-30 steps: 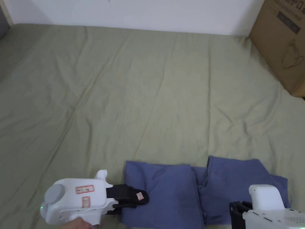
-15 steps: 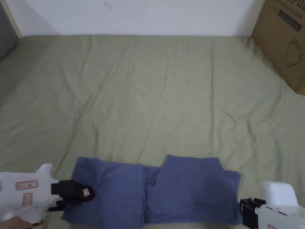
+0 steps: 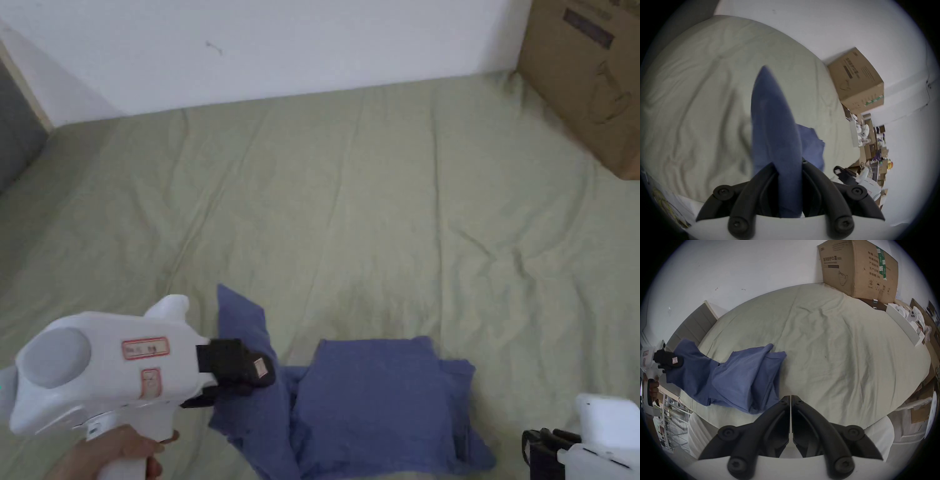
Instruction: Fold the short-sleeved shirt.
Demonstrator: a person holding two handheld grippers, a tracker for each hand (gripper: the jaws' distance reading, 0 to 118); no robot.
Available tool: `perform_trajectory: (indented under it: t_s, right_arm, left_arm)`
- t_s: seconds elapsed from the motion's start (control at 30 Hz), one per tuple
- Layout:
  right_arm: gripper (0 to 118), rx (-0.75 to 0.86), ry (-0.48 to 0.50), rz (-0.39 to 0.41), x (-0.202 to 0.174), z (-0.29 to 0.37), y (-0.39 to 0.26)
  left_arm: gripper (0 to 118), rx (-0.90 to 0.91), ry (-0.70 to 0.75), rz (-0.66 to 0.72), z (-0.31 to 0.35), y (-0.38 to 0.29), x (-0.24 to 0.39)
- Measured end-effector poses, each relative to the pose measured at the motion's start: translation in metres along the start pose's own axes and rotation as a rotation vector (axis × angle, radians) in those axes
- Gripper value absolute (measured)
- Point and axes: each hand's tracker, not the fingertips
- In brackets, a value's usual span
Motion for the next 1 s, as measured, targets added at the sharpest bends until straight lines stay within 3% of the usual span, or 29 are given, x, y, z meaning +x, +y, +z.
perform_trajectory:
  t_s: [0.1,0.2,0.23,0.27,0.33,0.37,0.4,0.5,0.53,0.57,0.63,0.77,0.9,1.0]
  right_arm:
    - [2,0.001,-0.009,-0.044,0.019,0.003,-0.004]
    - [2,0.011,-0.029,-0.072,0.036,0.009,-0.01]
    - [2,0.013,-0.037,-0.08,0.041,0.011,-0.012]
    - [2,0.01,-0.046,-0.094,0.047,0.013,-0.014]
    - [2,0.005,-0.052,-0.114,0.057,0.016,-0.017]
    - [2,0.003,-0.056,-0.122,0.06,0.017,-0.018]
    - [2,0.002,-0.058,-0.13,0.063,0.019,-0.019]
    - [2,0.012,-0.052,-0.155,0.067,0.021,-0.018]
    - [2,0.011,-0.05,-0.156,0.066,0.02,-0.017]
    - [2,0.013,-0.051,-0.152,0.065,0.02,-0.016]
    - [2,0.019,-0.055,-0.119,0.059,0.017,-0.014]
    - [2,0.01,-0.043,-0.082,0.049,0.012,-0.013]
    - [2,-0.009,-0.028,-0.077,0.046,0.008,-0.017]
    - [2,-0.023,-0.03,-0.078,0.047,0.007,-0.018]
  left_arm:
    - [12,-0.072,0.007,-0.058,-0.049,-0.001,0.038]
    - [13,-0.128,0.11,-0.139,-0.106,-0.01,0.071]
    - [22,-0.154,0.12,-0.168,-0.123,-0.011,0.078]
    - [41,-0.18,0.103,-0.144,-0.135,-0.013,0.081]
    - [98,-0.234,0.009,-0.121,-0.15,-0.016,0.084]
    - [108,-0.24,-0.012,-0.091,-0.15,-0.018,0.086]
    - [107,-0.227,-0.051,-0.082,-0.147,-0.019,0.087]
    - [104,-0.213,-0.081,-0.101,-0.13,-0.018,0.079]
    - [90,-0.196,-0.063,-0.094,-0.123,-0.016,0.074]
    - [68,-0.16,-0.03,-0.08,-0.117,-0.014,0.067]
    - [1,-0.1,0.046,-0.075,-0.107,-0.008,0.051]
    - [2,-0.082,0.197,-0.068,-0.12,-0.004,0.03]
    - [1,-0.154,0.052,-0.035,-0.15,-0.015,0.038]
    - [0,-0.227,0.054,-0.134,-0.183,-0.031,0.065]
